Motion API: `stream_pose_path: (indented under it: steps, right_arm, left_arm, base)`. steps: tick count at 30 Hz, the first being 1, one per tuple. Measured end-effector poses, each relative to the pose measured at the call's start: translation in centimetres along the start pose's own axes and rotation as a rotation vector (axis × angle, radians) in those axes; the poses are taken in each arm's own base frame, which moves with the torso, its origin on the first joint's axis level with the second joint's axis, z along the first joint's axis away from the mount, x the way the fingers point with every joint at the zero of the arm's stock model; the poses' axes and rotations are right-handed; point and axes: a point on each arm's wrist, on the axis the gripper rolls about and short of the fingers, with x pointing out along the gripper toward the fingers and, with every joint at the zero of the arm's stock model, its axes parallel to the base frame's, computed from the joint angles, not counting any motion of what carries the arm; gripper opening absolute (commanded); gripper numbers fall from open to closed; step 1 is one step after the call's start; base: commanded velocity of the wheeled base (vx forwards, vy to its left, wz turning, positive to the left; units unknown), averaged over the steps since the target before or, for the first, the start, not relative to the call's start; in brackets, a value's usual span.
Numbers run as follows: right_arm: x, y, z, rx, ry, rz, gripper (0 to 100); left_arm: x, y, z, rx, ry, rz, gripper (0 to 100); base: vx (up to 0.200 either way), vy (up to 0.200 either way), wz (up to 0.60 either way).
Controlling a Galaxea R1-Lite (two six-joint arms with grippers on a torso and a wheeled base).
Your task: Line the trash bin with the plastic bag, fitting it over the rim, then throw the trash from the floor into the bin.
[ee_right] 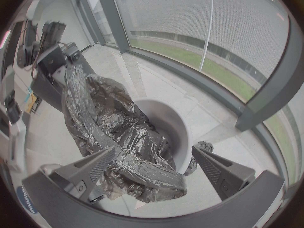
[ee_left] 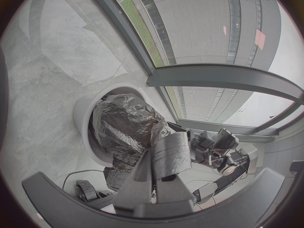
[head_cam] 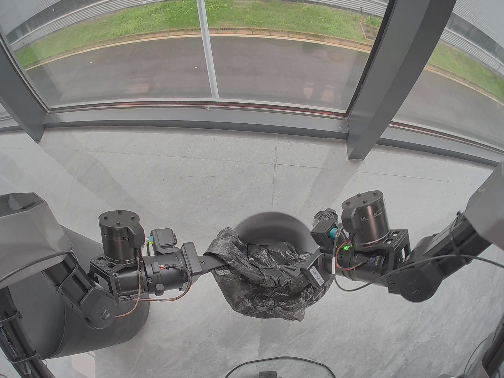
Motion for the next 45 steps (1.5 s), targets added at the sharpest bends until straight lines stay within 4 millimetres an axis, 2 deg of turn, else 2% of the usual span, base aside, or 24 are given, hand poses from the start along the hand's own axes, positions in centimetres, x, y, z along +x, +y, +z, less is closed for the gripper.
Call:
stream_pose_path:
  steps: [7,14,19,29,40,41,45]
  right_arm:
    - [2.1,2.3,-3.4,-0.105,0.037,-0.002,100]
    - [2.2,3.1,-5.0,-0.118,0.087,0.023,100]
    - [2.2,3.4,-4.9,-0.122,0.082,0.041,100]
    - [3.5,3.0,-3.3,-0.117,0.018,0.044,100]
    - [4.4,3.1,-3.3,-0.115,0.020,0.044,100]
    - [4.5,3.1,-3.3,-0.115,0.019,0.043,0]
    - [4.7,3.0,-3.3,-0.114,0.018,0.041,0]
  left_arm:
    - [0.0,-0.2,0.3,0.002,-0.017,-0.015,0]
    - [0.0,-0.1,0.3,0.000,-0.020,-0.014,0]
    - [0.0,0.0,0.3,-0.001,-0.020,-0.013,0]
    - [0.0,0.0,0.3,0.000,-0.018,-0.015,0]
    - [0.0,0.0,0.3,0.001,-0.019,-0.015,0]
    - [0.0,-0.1,0.3,0.001,-0.019,-0.015,0]
    - [-0.1,0.0,0.2,-0.001,-0.017,-0.013,0]
  base:
    - [0.000,0.000,0.00]
    - [0.000,0.000,0.00]
    - [0.000,0.000,0.00]
    - [0.000,0.000,0.00]
    - [0.000,0.000,0.00]
    - [0.000,0.000,0.00]
    - [0.000,0.000,0.00]
